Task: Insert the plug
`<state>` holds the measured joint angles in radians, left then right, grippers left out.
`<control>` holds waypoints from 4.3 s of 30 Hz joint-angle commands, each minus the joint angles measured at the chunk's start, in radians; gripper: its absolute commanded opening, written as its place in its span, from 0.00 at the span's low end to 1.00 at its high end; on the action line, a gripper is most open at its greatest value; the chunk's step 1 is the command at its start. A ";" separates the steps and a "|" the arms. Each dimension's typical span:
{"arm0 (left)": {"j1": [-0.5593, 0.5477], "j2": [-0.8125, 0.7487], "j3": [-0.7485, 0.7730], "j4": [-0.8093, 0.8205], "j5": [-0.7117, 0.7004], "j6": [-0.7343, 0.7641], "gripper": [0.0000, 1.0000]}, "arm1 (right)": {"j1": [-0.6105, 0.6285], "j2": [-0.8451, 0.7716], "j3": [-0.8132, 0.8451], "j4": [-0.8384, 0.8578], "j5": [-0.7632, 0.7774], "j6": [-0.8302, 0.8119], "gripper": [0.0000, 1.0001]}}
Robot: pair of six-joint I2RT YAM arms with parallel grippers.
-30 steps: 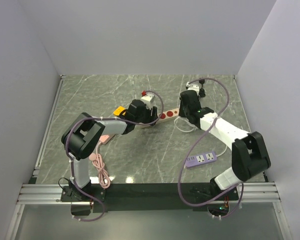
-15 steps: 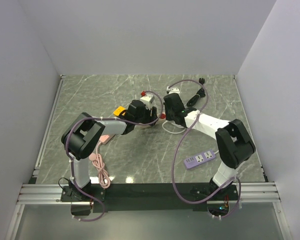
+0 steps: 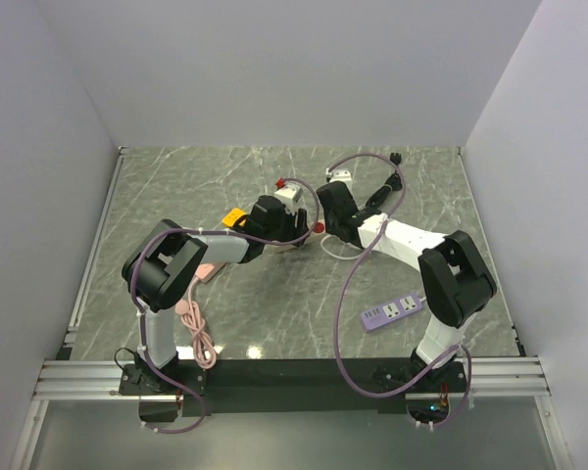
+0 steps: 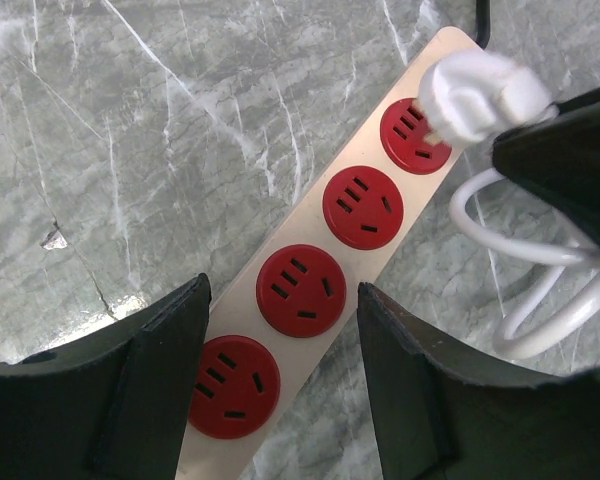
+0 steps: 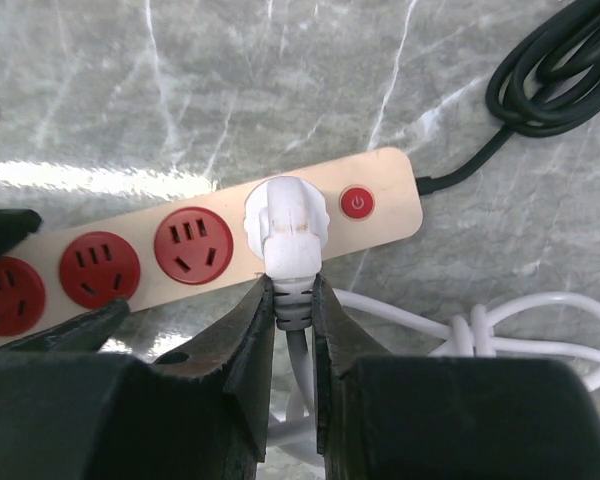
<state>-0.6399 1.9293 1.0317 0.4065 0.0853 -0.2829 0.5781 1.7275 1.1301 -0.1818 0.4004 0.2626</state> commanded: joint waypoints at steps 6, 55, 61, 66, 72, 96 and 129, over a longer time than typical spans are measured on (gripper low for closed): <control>-0.010 0.051 -0.005 -0.132 0.060 -0.016 0.66 | 0.003 0.053 0.048 -0.036 0.002 -0.017 0.00; -0.010 0.069 0.030 -0.189 0.065 0.001 0.62 | -0.007 0.021 0.031 -0.200 -0.040 -0.056 0.00; -0.012 0.071 0.030 -0.189 0.067 0.001 0.62 | -0.011 0.026 0.039 -0.205 -0.049 -0.066 0.00; -0.012 0.069 0.027 -0.193 0.065 0.004 0.62 | -0.014 0.043 0.051 -0.214 -0.071 -0.080 0.00; -0.012 0.071 0.031 -0.195 0.067 0.007 0.61 | -0.020 0.027 0.045 -0.235 -0.071 -0.083 0.00; -0.012 0.073 0.027 -0.206 0.076 0.016 0.61 | -0.076 0.155 0.184 -0.309 -0.100 -0.105 0.00; -0.010 0.071 0.021 -0.201 0.094 0.019 0.59 | -0.096 0.242 0.272 -0.326 -0.209 -0.103 0.00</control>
<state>-0.6296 1.9568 1.0779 0.3534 0.1108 -0.2672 0.5072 1.9083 1.3838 -0.5167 0.2184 0.1547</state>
